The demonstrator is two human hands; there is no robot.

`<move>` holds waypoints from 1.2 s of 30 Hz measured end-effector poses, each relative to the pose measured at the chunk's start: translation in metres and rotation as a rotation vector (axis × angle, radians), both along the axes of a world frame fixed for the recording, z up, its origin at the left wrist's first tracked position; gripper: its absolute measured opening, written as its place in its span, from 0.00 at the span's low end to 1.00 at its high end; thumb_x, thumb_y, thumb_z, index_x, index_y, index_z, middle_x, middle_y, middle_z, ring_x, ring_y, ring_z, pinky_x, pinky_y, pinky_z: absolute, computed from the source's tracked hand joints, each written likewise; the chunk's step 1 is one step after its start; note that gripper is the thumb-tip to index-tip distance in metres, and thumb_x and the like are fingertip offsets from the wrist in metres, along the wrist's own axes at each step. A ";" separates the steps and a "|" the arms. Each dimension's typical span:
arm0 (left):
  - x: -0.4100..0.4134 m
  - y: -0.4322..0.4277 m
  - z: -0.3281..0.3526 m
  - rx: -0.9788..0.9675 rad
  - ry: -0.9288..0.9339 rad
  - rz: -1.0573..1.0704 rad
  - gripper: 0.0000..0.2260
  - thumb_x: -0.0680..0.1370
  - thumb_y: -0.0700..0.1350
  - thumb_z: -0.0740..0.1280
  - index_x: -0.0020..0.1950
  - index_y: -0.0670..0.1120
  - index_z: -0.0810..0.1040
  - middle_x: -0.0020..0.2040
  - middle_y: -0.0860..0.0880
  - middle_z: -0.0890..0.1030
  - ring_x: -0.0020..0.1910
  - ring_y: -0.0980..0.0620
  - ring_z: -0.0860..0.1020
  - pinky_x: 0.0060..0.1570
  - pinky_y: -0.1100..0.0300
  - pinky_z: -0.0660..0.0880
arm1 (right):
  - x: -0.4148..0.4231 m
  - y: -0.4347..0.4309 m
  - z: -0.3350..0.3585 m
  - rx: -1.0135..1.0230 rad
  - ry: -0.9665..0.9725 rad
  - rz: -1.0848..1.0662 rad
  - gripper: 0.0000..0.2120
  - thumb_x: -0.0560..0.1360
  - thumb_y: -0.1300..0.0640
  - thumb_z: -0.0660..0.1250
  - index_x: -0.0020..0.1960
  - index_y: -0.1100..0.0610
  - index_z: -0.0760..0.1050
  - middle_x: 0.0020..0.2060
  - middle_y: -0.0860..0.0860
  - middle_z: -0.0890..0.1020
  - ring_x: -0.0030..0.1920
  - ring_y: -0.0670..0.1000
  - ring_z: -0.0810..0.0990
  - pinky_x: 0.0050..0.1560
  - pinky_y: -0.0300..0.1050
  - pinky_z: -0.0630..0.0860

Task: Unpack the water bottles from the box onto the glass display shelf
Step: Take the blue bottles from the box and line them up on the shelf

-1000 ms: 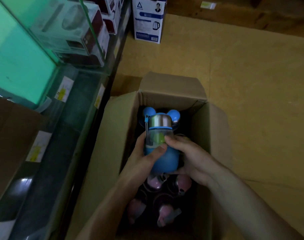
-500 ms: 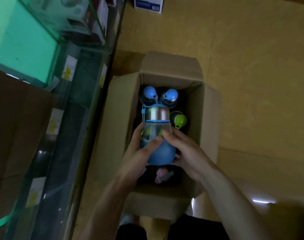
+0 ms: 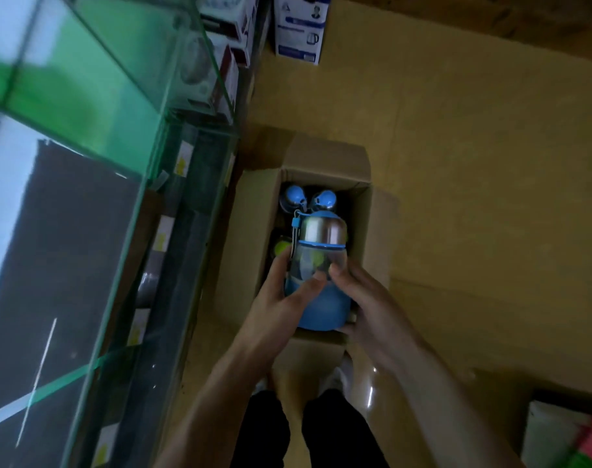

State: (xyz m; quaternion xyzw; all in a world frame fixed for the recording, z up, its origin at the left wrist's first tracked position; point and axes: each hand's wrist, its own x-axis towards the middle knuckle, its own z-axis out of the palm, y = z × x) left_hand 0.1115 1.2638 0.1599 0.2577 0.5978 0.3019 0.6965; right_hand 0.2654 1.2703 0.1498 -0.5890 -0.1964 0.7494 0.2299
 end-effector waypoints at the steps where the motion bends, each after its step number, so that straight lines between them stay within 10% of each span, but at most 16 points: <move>1: 0.000 0.002 0.014 0.011 0.003 -0.007 0.19 0.81 0.50 0.69 0.71 0.58 0.72 0.61 0.55 0.83 0.59 0.55 0.82 0.63 0.45 0.79 | 0.000 0.001 0.013 0.010 -0.006 0.001 0.24 0.73 0.39 0.69 0.68 0.40 0.78 0.62 0.44 0.84 0.64 0.49 0.82 0.61 0.56 0.80; 12: -0.006 0.009 0.210 0.173 -0.011 -0.046 0.21 0.77 0.57 0.70 0.69 0.64 0.72 0.59 0.50 0.82 0.52 0.43 0.84 0.41 0.47 0.81 | 0.001 0.017 0.220 0.170 -0.056 0.042 0.20 0.74 0.40 0.69 0.65 0.42 0.80 0.60 0.45 0.85 0.58 0.48 0.85 0.58 0.57 0.83; 17: -0.006 0.001 0.285 0.255 0.031 -0.066 0.21 0.77 0.55 0.69 0.70 0.59 0.73 0.61 0.52 0.82 0.59 0.49 0.82 0.57 0.45 0.81 | 0.002 0.008 0.297 0.227 -0.046 0.049 0.21 0.75 0.41 0.68 0.67 0.42 0.78 0.61 0.44 0.85 0.61 0.48 0.83 0.59 0.57 0.83; 29: -0.002 -0.012 0.436 0.556 0.040 -0.040 0.19 0.80 0.48 0.69 0.70 0.57 0.73 0.61 0.54 0.82 0.58 0.54 0.82 0.56 0.54 0.81 | 0.009 -0.007 0.452 0.508 -0.110 0.053 0.33 0.68 0.31 0.73 0.70 0.40 0.75 0.65 0.44 0.82 0.65 0.48 0.81 0.63 0.60 0.81; 36: -0.011 -0.015 0.513 0.746 0.059 -0.086 0.21 0.81 0.49 0.68 0.73 0.60 0.70 0.62 0.58 0.81 0.58 0.56 0.82 0.58 0.47 0.81 | 0.001 -0.015 0.526 0.719 -0.088 0.027 0.19 0.78 0.41 0.67 0.68 0.40 0.78 0.63 0.43 0.83 0.62 0.46 0.83 0.63 0.61 0.80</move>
